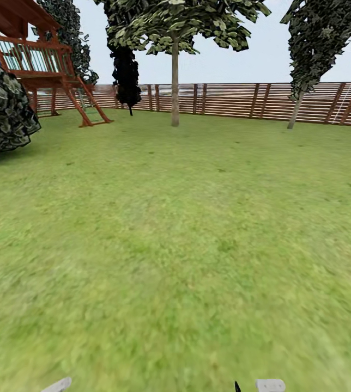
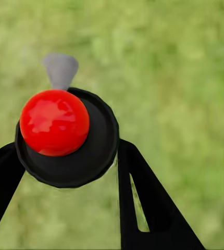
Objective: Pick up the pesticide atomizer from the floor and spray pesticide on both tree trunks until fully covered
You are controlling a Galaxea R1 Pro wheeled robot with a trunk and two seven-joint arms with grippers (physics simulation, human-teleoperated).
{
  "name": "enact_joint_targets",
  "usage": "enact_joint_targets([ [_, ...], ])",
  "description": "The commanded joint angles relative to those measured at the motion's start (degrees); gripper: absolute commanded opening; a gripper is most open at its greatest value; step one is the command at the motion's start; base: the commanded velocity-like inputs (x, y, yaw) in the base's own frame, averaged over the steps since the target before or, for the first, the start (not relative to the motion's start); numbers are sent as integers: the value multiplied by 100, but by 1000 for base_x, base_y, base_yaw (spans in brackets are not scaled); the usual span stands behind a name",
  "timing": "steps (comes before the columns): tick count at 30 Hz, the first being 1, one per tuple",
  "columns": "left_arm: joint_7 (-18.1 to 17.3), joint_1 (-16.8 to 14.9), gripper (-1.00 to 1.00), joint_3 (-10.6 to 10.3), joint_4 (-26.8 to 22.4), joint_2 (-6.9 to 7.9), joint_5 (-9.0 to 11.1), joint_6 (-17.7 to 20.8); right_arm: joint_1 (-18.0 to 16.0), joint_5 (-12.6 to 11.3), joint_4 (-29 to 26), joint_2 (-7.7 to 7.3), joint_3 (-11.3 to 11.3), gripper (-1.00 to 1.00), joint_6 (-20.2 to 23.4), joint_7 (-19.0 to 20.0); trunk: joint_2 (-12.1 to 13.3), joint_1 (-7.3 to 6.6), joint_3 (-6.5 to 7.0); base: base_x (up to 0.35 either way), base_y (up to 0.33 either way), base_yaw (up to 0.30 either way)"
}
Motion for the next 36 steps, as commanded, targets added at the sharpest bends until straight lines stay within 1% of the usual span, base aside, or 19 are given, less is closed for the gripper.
enact_joint_targets([
  [1, 4, 0, -100, -1, 0, 0, -2, 0, 0, 0, 0, 2, 0, 100, 0, 0, 0, 0, 0, 341, 0, 0],
  [36, 4, 0, -100, -1, 0, 0, -2, 0, 0, 0, 0, 2, 0, 100, -1, 0, 0, 0, 0, 341, 0, 0],
])
